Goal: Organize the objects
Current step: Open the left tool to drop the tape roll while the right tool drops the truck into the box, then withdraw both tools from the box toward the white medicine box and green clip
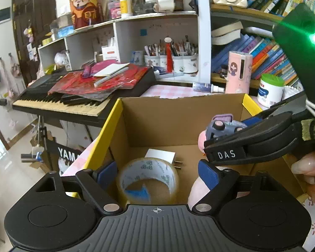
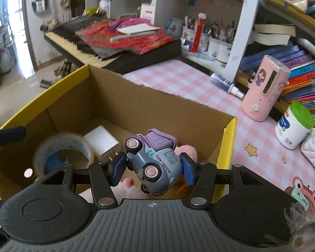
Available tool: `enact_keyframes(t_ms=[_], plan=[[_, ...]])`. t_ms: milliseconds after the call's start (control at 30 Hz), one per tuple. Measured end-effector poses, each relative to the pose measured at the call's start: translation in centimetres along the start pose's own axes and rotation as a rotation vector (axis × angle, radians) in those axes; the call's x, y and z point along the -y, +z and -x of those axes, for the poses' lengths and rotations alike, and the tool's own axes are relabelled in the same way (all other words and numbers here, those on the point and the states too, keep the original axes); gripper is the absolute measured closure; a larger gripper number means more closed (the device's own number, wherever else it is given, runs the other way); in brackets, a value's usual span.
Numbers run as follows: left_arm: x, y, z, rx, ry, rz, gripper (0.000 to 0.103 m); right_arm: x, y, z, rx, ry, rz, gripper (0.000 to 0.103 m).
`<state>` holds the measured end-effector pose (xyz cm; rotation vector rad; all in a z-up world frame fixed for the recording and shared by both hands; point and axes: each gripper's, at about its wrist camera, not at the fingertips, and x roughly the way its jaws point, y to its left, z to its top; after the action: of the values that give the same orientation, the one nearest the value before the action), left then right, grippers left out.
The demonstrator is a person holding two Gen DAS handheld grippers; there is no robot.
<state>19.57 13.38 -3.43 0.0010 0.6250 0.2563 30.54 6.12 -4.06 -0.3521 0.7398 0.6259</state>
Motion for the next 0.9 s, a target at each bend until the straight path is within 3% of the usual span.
enact_keyframes(t_ms=[167, 433, 667, 900], plan=[[-0.3, -0.3, 0.8, 0.005, 0.006, 0.019, 0.016, -0.4, 0.0, -0.3, -0.028, 0.005, 0.029, 0.05], [-1.0, 0.0, 3.4, 0.077, 0.014, 0.075, 0.011, 0.3, -0.1, 3.2, 0.1, -0.003, -0.069, 0.036], [-1.9, -0.5, 6.5, 0.155, 0.03, 0.141, 0.009, 1.3, -1.7, 8.7, 0.251, -0.091, -0.166, 0.027], [-2.4, -1.9, 8.2, 0.157, 0.021, 0.164, 0.009, 1.9, -5.1, 12.1, 0.288, -0.193, -0.26, 0.025]])
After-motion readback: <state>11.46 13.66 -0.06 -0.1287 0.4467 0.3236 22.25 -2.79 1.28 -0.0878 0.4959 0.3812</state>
